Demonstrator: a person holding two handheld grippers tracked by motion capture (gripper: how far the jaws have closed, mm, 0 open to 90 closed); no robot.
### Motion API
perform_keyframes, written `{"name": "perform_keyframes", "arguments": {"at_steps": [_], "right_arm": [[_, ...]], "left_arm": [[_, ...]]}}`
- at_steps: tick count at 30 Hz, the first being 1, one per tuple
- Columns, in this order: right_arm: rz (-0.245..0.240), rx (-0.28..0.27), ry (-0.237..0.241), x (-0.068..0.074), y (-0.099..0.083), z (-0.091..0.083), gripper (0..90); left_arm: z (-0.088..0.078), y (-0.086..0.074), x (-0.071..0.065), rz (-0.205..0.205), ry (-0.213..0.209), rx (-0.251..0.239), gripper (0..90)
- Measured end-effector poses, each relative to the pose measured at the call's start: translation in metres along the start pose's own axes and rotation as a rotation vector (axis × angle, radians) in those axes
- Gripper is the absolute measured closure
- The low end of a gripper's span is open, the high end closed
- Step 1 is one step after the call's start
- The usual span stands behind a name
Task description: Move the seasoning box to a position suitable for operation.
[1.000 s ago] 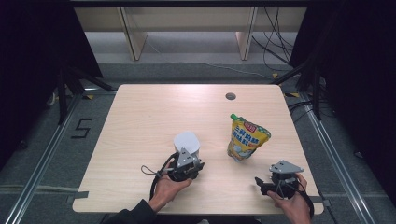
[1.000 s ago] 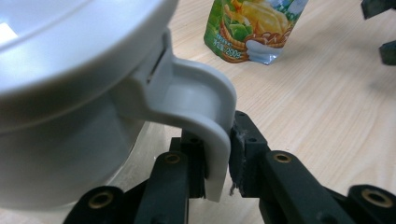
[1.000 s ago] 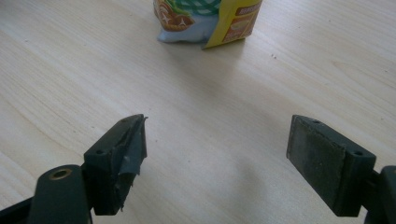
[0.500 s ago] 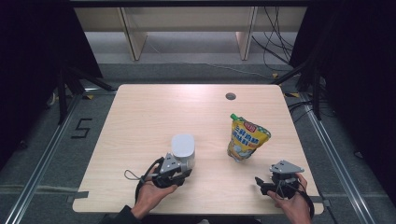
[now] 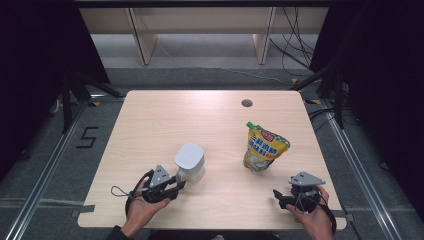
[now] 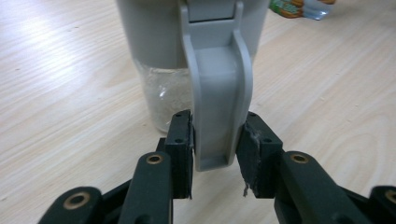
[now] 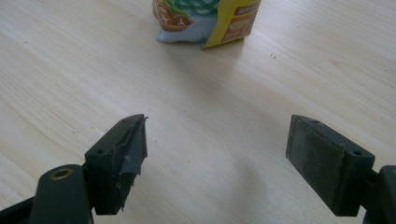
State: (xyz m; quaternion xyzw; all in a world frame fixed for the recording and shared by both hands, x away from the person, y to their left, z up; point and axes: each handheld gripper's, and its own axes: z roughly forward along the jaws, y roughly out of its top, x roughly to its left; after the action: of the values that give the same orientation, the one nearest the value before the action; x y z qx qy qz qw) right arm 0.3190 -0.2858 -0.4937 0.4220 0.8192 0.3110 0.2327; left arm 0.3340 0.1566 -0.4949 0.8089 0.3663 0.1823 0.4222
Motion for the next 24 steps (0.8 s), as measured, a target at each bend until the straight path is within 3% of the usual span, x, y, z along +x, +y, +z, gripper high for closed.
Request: {"name": "perform_keyframes", "arguments": {"at_steps": [4,5,7,9,11,13,14,15,18,20,24], "right_arm": [[-0.002,0.0,0.001,0.0,0.0,0.0,21.5],[0.0,-0.001,-0.001,0.0,0.0,0.0,21.5],[0.01,-0.004,0.001,0.001,0.0,0.0,21.5],[0.008,-0.004,0.001,0.001,0.0,0.0,21.7],[-0.001,0.001,0.004,0.0,0.0,0.0,22.3],[-0.004,0.011,0.007,0.001,-0.001,0.0,22.4],[-0.006,0.007,0.008,0.002,0.0,0.0,22.5],[0.005,0.003,0.008,0.002,0.001,0.0,22.5],[0.009,0.006,0.011,0.003,0.001,0.0,22.5],[-0.005,-0.005,0.005,0.0,0.0,0.0,22.6],[-0.002,-0.003,0.007,0.0,0.0,0.0,22.7]], "left_arm": [[-0.002,0.0,0.006,-0.006,0.029,0.002,66.4],[-0.001,0.0,0.007,-0.029,0.037,-0.025,67.0],[-0.001,0.0,0.009,-0.037,0.042,-0.026,67.2],[-0.002,-0.001,0.014,-0.074,0.063,-0.032,66.9],[-0.001,-0.002,0.016,-0.078,0.081,-0.036,66.5],[-0.002,-0.001,0.019,-0.061,0.087,-0.007,65.7],[0.003,-0.001,0.018,-0.105,0.096,-0.044,65.2],[0.003,0.0,0.02,-0.085,0.102,-0.007,65.4],[0.003,-0.001,0.021,-0.074,0.123,-0.004,67.2],[0.003,-0.002,0.026,-0.107,0.144,-0.026,67.5],[0.004,-0.003,0.032,-0.13,0.161,-0.036,67.7]]}}
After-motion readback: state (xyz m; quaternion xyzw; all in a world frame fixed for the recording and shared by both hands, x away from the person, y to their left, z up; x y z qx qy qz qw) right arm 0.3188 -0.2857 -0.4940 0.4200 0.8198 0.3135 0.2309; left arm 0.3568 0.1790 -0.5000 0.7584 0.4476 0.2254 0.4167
